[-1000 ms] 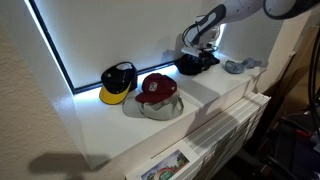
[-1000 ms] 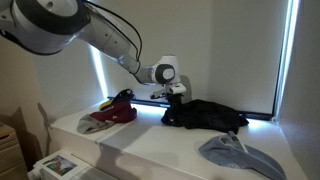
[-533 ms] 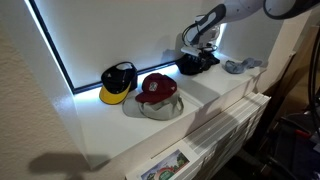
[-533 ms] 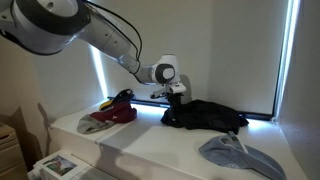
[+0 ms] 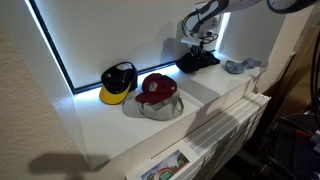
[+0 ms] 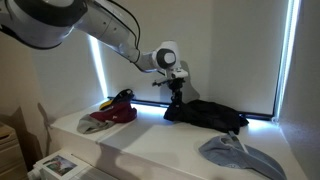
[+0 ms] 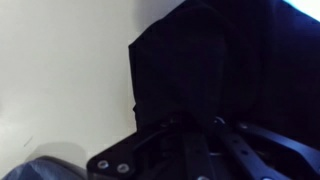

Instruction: Move the black object to the left

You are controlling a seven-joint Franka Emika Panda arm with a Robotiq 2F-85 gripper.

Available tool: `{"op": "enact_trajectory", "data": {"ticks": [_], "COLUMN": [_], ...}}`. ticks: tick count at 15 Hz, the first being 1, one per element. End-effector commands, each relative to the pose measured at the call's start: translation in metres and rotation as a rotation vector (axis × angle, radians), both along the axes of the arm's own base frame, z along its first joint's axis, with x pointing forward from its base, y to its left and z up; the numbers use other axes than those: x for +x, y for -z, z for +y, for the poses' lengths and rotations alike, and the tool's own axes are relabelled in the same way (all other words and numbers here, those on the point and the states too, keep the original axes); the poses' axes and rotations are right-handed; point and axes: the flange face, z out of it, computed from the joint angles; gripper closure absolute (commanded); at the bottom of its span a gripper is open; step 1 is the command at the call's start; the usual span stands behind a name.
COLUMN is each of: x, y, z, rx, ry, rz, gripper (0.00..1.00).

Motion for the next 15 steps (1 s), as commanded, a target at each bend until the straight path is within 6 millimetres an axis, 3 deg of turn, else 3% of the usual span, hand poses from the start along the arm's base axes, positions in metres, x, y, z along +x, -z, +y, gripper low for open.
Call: {"op": "enact_trajectory", "data": {"ticks": [1, 5, 8, 10, 12, 15], "x": [-0.006, -0.020, -0.031, -0.030, -0.022, -0.010], "y": [-0.094, -0.208, -0.274, -0.290, -0.290, -0.264], "z": [-0.006, -0.002, 0.030, 0.077, 0.129, 0.217], "rx": [-0.020, -0.047, -0.084, -0.158, -0.262, -0.412], "ry": [-0.075, -0.154, -0.253, -0.332, -0.408, -0.510], "rz": [-0.122, -0.242, -0.250, -0.194, -0.143, -0.062], "gripper": [0.99, 0.99, 0.99, 0.99, 0.99, 0.99]}}
